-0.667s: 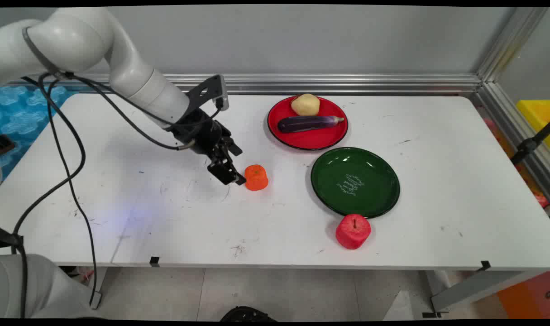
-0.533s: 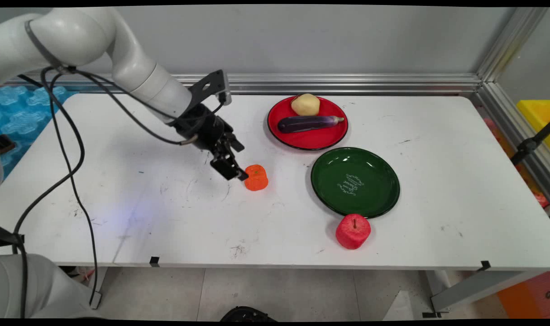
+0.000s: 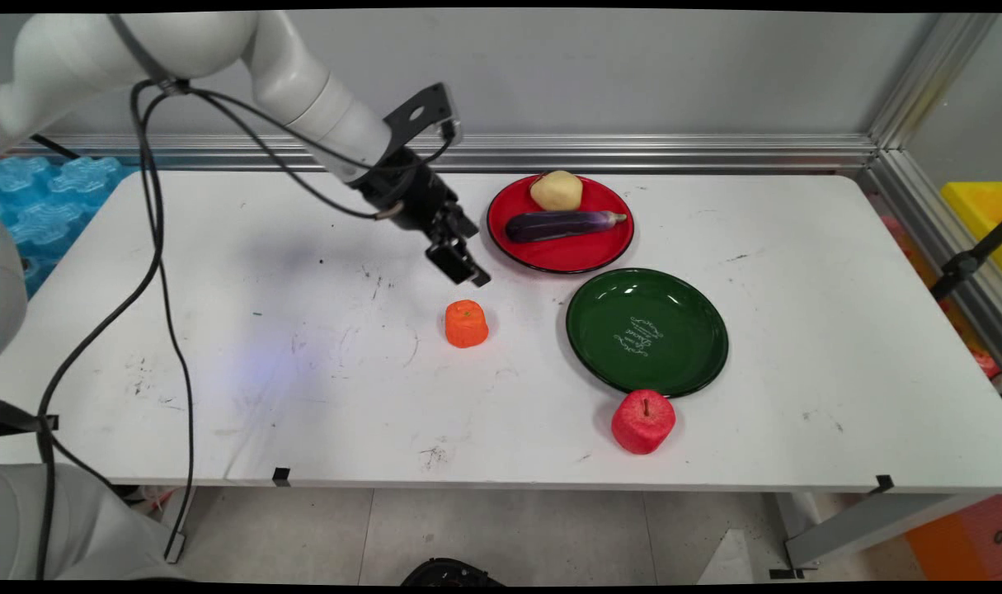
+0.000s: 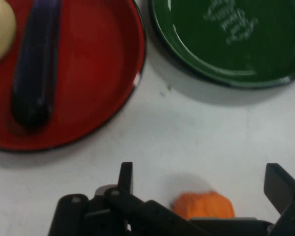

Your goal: Pick up the eggplant from the red plate

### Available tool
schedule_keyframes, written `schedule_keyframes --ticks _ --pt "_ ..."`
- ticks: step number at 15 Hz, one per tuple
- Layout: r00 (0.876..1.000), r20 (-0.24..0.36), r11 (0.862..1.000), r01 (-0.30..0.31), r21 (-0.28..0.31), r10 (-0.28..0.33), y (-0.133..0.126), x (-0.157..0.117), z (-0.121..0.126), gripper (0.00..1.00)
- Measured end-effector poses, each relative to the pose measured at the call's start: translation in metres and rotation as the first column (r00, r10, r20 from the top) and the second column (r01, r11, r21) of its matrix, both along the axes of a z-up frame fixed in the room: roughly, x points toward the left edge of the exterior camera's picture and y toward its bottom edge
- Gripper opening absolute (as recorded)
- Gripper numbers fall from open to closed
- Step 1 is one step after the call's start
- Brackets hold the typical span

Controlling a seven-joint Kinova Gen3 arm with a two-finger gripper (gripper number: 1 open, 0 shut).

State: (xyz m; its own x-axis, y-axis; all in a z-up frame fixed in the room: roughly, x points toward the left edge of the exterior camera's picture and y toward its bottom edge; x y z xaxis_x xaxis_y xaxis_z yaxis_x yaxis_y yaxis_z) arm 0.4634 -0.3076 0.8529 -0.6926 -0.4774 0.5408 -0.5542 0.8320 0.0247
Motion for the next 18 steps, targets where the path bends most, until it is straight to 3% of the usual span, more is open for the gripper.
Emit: schedule_keyframes --ticks 9,18 --pt "0.999 -0.035 0.999 -0.02 -0.048 0.018 -0.053 -0.019 0.001 1.0" --pt "0.999 -0.046 0.998 -0.021 -0.06 0.018 -0.077 -0.027 -0.005 1.0"
